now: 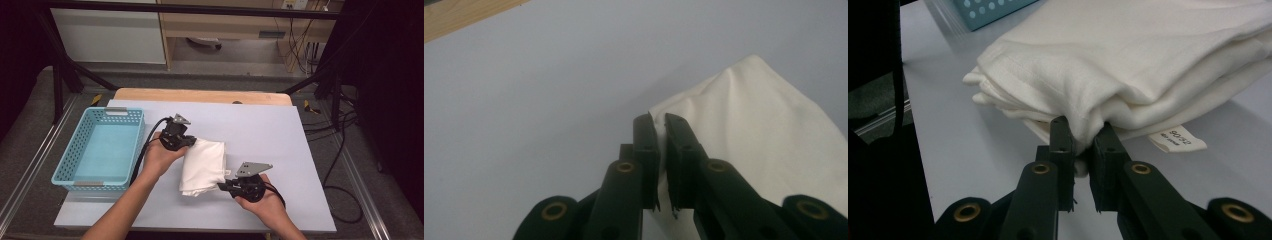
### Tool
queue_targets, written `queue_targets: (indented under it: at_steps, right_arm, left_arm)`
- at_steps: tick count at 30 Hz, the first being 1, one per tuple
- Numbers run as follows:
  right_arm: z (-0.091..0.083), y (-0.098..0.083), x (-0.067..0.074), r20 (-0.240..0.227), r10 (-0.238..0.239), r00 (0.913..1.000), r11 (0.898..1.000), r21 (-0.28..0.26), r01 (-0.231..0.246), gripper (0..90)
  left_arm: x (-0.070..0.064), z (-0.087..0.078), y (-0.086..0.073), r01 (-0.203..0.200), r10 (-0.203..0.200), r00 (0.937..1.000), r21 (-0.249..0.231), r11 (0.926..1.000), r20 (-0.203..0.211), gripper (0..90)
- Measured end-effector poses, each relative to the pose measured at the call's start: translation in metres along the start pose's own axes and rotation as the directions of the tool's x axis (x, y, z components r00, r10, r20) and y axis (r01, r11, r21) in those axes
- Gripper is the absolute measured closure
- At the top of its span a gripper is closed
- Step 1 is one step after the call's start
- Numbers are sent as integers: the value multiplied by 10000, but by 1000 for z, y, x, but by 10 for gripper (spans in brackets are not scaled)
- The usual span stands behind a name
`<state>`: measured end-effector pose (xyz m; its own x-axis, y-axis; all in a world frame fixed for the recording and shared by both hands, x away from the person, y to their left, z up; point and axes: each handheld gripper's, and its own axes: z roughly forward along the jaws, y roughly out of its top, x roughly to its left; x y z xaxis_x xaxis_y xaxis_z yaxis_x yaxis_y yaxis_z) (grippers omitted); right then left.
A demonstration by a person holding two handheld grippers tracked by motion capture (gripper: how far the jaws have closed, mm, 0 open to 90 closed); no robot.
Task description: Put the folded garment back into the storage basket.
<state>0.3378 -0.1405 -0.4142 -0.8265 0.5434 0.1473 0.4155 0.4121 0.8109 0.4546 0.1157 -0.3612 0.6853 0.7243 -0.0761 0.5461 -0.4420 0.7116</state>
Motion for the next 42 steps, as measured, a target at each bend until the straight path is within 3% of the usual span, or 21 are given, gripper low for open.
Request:
queue_targets:
  at_steps: [26,42]
  right_arm:
    - [6,30,2,-432,-53,9991,10000,-39,52,822]
    - [7,53,4,-579,-346,9977,9993,-182,336,822]
  left_arm:
    - [16,-26,9,318,-319,9995,-198,9993,-42,843]
    - [25,-45,18,415,-424,9989,-441,9982,-198,843]
